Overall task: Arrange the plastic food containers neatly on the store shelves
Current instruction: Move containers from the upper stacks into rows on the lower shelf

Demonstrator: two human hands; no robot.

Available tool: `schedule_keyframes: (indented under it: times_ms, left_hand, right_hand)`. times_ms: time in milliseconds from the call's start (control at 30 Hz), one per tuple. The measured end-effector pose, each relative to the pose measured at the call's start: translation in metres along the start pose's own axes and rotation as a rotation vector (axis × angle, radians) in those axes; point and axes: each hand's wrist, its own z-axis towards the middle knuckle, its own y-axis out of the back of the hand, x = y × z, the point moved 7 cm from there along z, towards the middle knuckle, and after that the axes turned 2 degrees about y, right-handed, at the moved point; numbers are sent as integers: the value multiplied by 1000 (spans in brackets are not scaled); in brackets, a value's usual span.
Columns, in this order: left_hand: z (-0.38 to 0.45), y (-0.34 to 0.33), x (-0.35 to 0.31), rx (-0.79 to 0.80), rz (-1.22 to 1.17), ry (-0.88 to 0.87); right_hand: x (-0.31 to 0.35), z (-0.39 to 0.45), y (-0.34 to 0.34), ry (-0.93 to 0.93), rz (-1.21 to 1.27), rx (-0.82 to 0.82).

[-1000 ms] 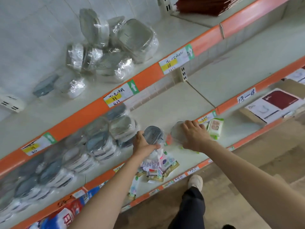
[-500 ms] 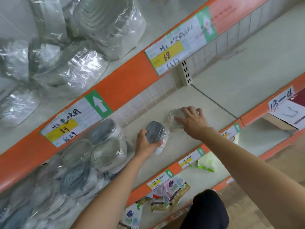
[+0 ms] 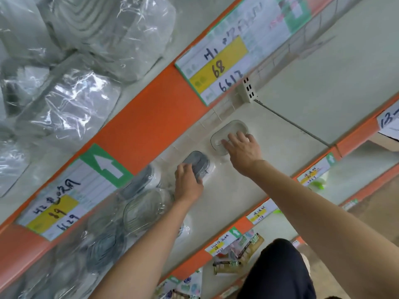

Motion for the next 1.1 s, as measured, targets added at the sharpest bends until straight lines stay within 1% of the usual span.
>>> schedule_keyframes:
  times_ms: [133, 233, 400, 567, 767, 933, 1100]
  left_hand:
    - [-18, 3, -16, 39, 62, -69]
    - [-40, 10, -31, 71, 52, -124]
    - [-91, 27, -50, 148, 58, -167]
    - [-148, 66, -65, 131, 62, -225]
    - [-218, 128, -77, 45, -20, -237]
    - [-255, 201, -90, -149, -141, -239]
    - [-272, 272, -99, -323, -238, -305]
  right_hand:
    - [6, -20, 8, 8, 30, -11]
    - [13, -41, 17, 22, 39, 0]
    - [27, -86, 41, 52, 21, 32]
    - [41, -135, 86, 89, 28, 81]
    - [65, -207, 162, 214, 50, 126]
    - [82, -242, 241, 311, -44, 48]
    - [97, -258, 306, 384, -117, -15]
